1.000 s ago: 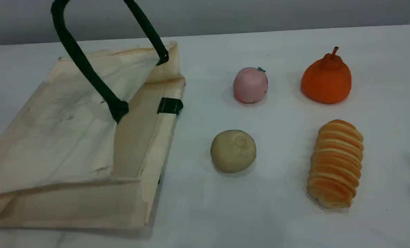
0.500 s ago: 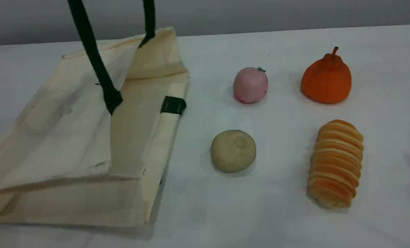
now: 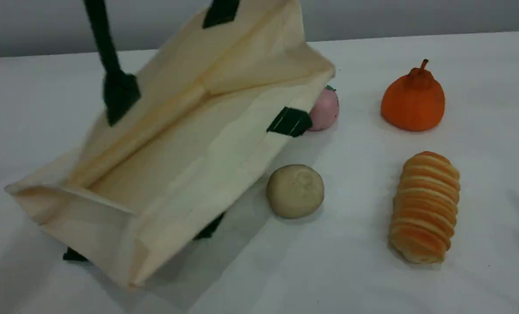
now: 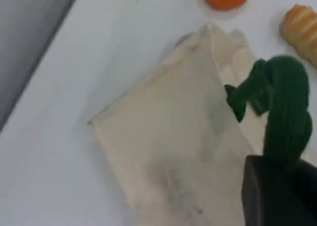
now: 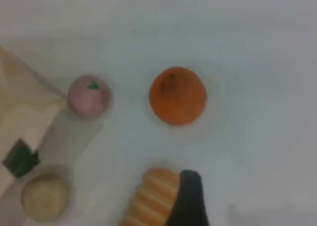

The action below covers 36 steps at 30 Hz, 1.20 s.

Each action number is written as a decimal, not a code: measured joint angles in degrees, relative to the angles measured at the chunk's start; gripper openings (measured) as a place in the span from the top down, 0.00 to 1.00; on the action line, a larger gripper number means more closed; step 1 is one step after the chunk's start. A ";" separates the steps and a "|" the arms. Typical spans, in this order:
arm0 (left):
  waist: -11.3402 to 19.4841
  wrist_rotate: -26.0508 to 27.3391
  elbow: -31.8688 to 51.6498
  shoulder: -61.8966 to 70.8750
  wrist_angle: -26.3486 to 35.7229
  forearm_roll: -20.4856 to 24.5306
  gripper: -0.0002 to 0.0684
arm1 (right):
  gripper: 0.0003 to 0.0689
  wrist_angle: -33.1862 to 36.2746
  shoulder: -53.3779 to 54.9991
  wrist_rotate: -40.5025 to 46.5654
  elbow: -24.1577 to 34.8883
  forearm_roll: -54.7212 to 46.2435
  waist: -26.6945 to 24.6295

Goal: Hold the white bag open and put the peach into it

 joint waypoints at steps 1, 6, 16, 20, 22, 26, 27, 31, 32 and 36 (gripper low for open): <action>0.00 0.00 0.00 -0.46 0.05 0.48 0.86 | 0.21 0.00 0.33 0.00 0.00 0.00 0.00; 0.00 1.24 1.26 -1.80 -0.01 1.71 0.86 | 0.21 0.00 1.66 -1.67 0.00 0.00 0.00; 0.00 4.53 4.61 -4.02 -0.02 2.53 0.86 | 0.21 -2.41 7.78 -4.62 0.00 0.39 0.00; 0.00 4.38 4.61 -4.02 -0.02 2.91 0.86 | 0.21 -3.85 12.22 -4.56 -0.13 3.12 0.00; 0.00 4.38 4.61 -4.02 -0.02 2.91 0.86 | 0.21 -3.79 14.67 -5.07 -0.97 4.81 0.00; 0.00 4.38 4.61 -4.02 -0.02 2.91 0.86 | 0.21 -3.65 20.07 -7.60 -4.02 8.98 0.00; 0.00 4.38 4.61 -4.02 -0.08 2.91 0.86 | 0.21 -3.47 21.49 -8.43 -4.81 10.42 0.00; 0.00 4.38 4.56 -3.97 -0.08 2.91 0.86 | 0.21 -2.97 26.47 -13.07 -7.86 16.14 0.00; 0.00 4.38 4.56 -3.97 -0.08 2.91 0.86 | 0.21 -2.97 27.63 -14.49 -8.34 17.52 0.00; 0.00 4.33 4.56 -3.97 -0.08 2.91 0.86 | 0.21 -2.97 31.39 -19.73 -9.57 22.41 0.14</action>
